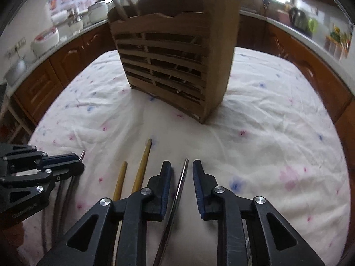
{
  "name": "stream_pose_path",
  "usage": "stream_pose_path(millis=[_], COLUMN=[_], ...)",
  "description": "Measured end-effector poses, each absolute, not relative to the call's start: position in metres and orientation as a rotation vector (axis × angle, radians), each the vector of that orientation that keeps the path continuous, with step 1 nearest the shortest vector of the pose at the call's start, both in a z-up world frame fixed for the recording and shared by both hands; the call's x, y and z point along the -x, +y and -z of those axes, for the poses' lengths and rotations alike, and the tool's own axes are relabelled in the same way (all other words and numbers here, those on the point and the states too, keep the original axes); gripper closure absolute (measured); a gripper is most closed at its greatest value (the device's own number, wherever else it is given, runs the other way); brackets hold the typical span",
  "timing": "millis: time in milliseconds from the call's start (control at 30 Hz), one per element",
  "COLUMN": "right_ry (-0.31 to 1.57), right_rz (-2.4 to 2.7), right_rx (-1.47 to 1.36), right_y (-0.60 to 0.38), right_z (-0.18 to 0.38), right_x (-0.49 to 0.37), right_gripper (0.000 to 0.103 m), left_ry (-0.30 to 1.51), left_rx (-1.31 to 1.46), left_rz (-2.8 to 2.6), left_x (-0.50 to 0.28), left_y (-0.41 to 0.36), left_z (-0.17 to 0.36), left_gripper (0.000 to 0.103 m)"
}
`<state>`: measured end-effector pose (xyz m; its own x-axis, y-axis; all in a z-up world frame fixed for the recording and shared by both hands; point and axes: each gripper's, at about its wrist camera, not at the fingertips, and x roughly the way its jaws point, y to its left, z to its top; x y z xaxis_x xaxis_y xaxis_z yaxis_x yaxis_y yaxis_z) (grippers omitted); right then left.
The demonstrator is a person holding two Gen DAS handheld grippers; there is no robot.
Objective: Organize utensils
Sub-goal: 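Lift both metal chopsticks and carry them over the wooden holder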
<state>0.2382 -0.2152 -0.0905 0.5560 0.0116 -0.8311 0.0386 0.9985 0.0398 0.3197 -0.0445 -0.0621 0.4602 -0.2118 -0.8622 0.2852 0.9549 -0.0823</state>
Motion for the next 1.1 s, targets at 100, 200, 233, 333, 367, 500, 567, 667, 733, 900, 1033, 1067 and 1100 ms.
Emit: stream_pose_path(millis=[100, 200, 233, 333, 367, 500, 567, 667, 733, 900, 1033, 1067, 1100], right_ry=[0.976, 0.934, 0.919, 0.858, 0.841, 0.756, 0.722, 0.667, 0.630, 0.554, 0.509, 0.500, 0.492], right_rz=[-0.010, -0.034, -0.039, -0.056, -0.061, -0.073, -0.076, -0.074, -0.071, -0.051, -0.042, -0.041, -0.040], right_rx=[-0.137, -0.201, -0.213, -0.242, -0.245, -0.241, -0.240, -0.236, -0.234, -0.238, -0.235, -0.233, -0.230], right_y=[-0.223, -0.229, -0.231, -0.235, -0.235, -0.235, -0.234, -0.232, -0.232, -0.235, -0.236, -0.237, -0.237], right_z=[0.088, 0.073, 0.069, 0.044, 0.037, 0.002, -0.013, -0.032, -0.042, -0.060, -0.071, -0.073, -0.076], right_x=[-0.235, -0.224, -0.221, -0.206, -0.202, -0.183, -0.180, -0.167, -0.160, -0.150, -0.145, -0.144, -0.144], right_gripper=[0.099, 0.099, 0.099, 0.099, 0.099, 0.099, 0.099, 0.099, 0.099, 0.099, 0.099, 0.099, 0.099], left_ry=[1.046, 1.011, 0.999, 0.949, 0.933, 0.859, 0.822, 0.770, 0.730, 0.664, 0.635, 0.628, 0.621], left_rx=[-0.034, -0.002, 0.008, 0.051, 0.065, 0.099, 0.114, 0.134, 0.145, 0.158, 0.165, 0.166, 0.168], left_rz=[0.320, 0.329, 0.332, 0.348, 0.355, 0.390, 0.405, 0.423, 0.431, 0.428, 0.428, 0.426, 0.426], left_x=[-0.317, -0.309, -0.307, -0.295, -0.291, -0.271, -0.259, -0.244, -0.231, -0.209, -0.201, -0.199, -0.197], left_y=[-0.041, -0.033, -0.031, -0.022, -0.020, -0.009, -0.005, 0.003, 0.009, 0.021, 0.025, 0.027, 0.028], left_z=[0.061, 0.051, 0.046, 0.025, 0.019, -0.011, -0.026, -0.043, -0.054, -0.072, -0.076, -0.077, -0.079], left_gripper=[0.099, 0.101, 0.101, 0.101, 0.101, 0.101, 0.101, 0.101, 0.101, 0.101, 0.101, 0.101, 0.101])
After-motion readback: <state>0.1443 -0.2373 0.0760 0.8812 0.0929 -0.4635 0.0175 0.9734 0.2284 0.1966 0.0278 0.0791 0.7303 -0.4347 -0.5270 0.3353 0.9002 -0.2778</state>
